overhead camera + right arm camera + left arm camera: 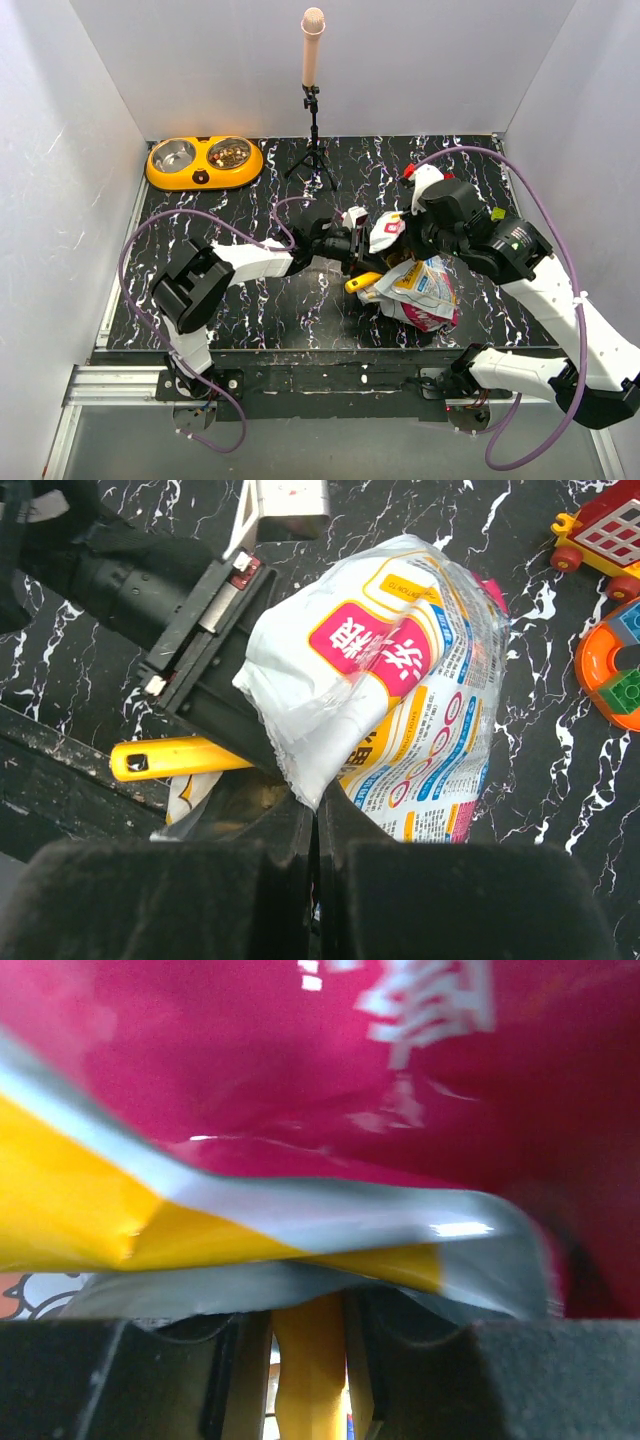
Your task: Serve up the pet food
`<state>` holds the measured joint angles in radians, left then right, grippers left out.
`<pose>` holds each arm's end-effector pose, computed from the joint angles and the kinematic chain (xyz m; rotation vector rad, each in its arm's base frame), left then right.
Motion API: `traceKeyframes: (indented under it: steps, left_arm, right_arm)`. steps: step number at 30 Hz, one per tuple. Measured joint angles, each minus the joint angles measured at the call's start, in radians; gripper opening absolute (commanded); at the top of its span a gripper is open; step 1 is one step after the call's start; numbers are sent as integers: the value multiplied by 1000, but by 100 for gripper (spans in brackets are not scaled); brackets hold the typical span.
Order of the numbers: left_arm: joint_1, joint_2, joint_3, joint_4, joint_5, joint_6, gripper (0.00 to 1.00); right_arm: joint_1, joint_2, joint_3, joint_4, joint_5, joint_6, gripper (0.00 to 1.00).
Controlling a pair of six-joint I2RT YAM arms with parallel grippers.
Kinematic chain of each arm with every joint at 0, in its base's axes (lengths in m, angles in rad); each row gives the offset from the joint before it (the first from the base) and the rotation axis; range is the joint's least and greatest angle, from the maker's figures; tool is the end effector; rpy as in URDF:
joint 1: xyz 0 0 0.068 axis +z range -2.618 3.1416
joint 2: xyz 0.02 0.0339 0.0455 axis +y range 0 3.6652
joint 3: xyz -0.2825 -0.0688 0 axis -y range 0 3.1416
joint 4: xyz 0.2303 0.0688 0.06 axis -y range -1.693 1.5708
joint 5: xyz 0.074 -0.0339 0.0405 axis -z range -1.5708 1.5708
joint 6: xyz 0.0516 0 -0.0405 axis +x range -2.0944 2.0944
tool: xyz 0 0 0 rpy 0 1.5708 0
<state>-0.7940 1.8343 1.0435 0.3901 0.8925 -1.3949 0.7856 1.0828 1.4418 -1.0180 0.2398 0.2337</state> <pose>0.2490 -0.3107 0.2232 -0.0151 -2.3439 1.8055 0.1361 0.1188 0.4241 -0.4787 2.1719 0.2976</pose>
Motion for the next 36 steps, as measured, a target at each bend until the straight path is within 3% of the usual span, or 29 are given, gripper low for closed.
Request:
traceKeyframes:
  steps: [20, 29, 36]
  left_arm:
    - [0, -361, -101, -206, -43, 219, 0]
    - [0, -433, -182, -212, -62, 224, 0]
    - [-3, -381, -156, -205, -89, 238, 0]
  right_arm:
    - [5, -45, -1, -18, 127, -5, 1]
    - [8, -47, -7, -8, 133, -5, 1]
    - [8, -42, -6, -4, 143, -13, 1]
